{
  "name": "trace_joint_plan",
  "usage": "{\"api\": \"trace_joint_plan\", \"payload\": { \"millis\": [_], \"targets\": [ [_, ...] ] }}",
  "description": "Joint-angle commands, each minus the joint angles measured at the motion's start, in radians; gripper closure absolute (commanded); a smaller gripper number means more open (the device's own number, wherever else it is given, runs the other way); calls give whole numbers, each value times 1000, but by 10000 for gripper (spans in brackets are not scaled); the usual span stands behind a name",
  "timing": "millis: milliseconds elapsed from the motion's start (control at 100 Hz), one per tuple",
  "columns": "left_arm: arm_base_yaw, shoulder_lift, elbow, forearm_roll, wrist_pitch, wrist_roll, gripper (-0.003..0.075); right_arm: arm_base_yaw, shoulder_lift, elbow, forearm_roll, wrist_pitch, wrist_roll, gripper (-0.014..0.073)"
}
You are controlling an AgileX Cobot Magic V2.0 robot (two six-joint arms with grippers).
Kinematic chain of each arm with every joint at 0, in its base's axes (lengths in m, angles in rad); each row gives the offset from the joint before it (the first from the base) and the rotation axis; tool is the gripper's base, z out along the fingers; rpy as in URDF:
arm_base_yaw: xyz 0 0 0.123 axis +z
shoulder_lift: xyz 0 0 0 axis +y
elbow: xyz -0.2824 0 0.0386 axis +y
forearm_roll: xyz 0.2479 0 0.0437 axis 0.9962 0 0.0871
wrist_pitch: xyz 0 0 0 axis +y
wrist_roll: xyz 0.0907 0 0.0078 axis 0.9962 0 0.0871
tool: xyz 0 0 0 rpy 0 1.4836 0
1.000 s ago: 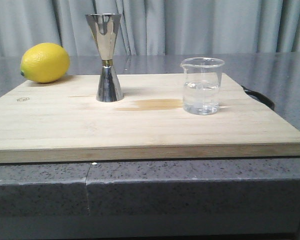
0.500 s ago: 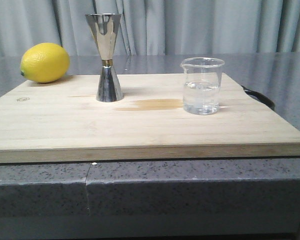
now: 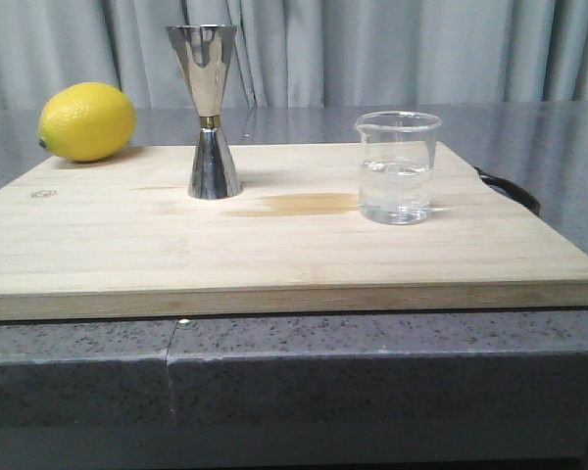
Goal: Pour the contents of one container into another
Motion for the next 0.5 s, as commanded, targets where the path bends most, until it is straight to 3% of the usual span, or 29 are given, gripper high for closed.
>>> {"api": "trace_joint_plan", "payload": {
  "millis": [0,160,310,490],
  "targets": [
    [-9,-9,-92,-38,100,9,740,15,12,-141,4,120,-10,664],
    [-9,80,-239,-56,313,183,740,88,186,-352,4,388,-310,664],
    [-9,226,-382,-188,436,537,740,149,412,-504,4,497,-583,664],
    [-9,438,-508,-287,608,795,739,156,635,-598,2,466,-636,655]
  ]
}}
